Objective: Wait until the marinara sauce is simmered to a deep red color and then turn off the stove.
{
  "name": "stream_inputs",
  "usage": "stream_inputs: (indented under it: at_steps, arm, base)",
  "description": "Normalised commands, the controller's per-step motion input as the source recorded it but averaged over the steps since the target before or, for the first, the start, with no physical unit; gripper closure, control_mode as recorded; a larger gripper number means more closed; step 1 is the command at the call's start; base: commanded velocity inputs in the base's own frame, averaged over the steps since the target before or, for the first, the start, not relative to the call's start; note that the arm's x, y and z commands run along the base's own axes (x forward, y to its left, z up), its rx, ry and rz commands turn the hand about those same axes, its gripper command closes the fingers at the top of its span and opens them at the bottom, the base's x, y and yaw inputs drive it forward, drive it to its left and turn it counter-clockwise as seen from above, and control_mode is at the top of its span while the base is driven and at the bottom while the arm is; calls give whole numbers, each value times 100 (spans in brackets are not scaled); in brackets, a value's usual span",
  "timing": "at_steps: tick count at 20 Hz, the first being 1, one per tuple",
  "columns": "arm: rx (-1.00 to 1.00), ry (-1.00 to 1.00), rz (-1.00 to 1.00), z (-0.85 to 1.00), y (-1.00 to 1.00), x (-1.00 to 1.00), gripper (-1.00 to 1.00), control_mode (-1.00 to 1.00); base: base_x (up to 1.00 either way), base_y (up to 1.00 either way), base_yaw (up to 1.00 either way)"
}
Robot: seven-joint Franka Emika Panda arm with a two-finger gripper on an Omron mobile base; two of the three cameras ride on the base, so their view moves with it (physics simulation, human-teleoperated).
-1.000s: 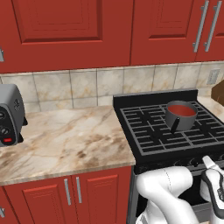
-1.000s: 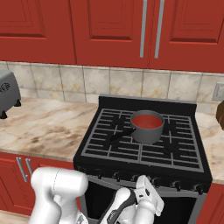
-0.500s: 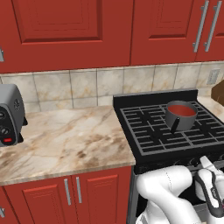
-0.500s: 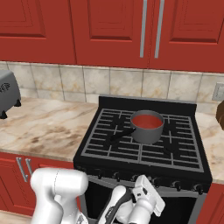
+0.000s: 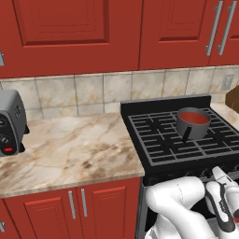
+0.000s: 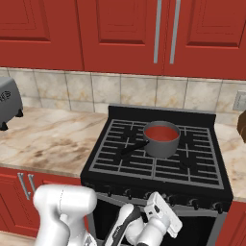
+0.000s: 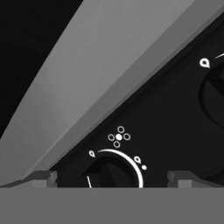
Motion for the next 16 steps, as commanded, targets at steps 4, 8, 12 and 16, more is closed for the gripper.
stream_inputs:
  at_steps: [4,8,12,16]
  arm:
    - [-9,-5,-1,-29,-13,0,-100,-100]
    - [-6,-9,0,-33,-17,0,-100,-100]
    - [-4,-12,0,-38,-17,0,-100,-100]
    - [0,-9,0,-38,-26,0,-100,-100]
  base:
    - [0,0,0]
    - [0,0,0]
    - [0,0,0]
    - [0,0,0]
